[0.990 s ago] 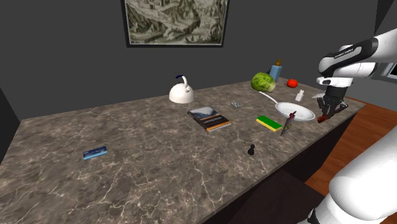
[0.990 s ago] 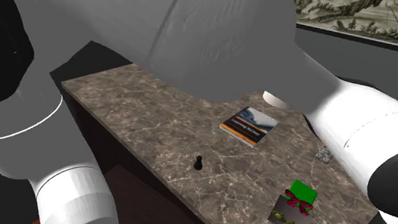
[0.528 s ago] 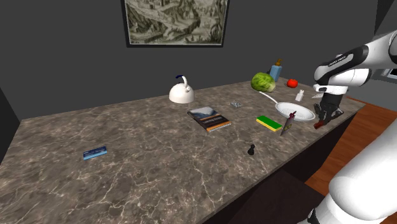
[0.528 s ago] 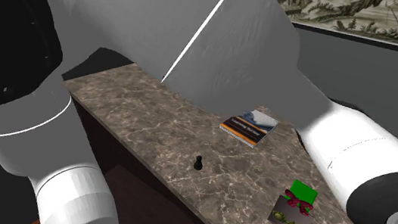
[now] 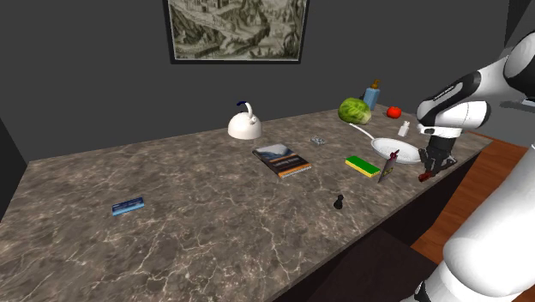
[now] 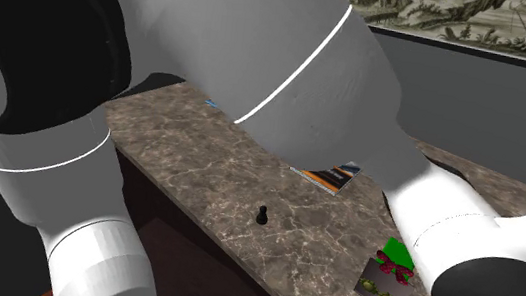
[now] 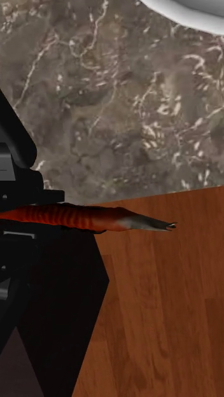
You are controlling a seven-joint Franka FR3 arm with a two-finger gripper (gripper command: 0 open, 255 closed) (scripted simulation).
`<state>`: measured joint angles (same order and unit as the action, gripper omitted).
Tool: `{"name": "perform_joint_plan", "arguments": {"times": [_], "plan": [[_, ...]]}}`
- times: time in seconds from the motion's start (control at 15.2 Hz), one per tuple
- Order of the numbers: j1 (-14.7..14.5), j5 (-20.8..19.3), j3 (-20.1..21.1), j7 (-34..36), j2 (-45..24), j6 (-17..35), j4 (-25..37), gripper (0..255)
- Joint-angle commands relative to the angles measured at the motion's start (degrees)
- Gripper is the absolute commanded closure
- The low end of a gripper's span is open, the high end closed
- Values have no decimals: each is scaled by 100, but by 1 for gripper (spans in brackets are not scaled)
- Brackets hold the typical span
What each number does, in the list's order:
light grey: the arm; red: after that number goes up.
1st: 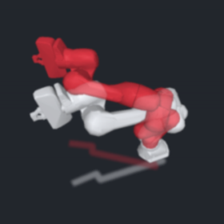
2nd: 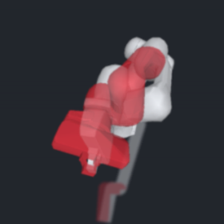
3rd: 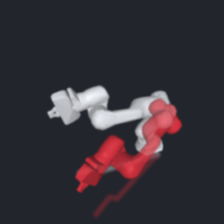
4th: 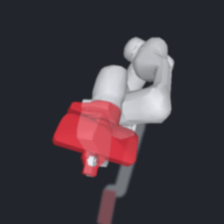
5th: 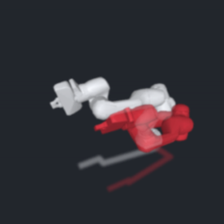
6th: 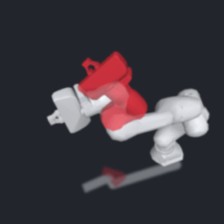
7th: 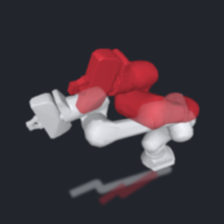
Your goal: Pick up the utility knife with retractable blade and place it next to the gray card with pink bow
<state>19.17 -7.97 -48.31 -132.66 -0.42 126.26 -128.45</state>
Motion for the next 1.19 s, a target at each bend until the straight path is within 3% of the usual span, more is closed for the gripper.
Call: {"name": "perform_joint_plan", "arguments": {"times": [0.0,0.33,0.86,0.92,1.12], "plan": [[17,103,-13,-75,-127,173,-77,255],[71,447,16,-293,-515,607,-233,255],[73,447,18,-292,-515,607,-233,255],[73,447,18,-292,-516,606,-232,0],[73,449,19,-292,-517,605,-229,0]]}}
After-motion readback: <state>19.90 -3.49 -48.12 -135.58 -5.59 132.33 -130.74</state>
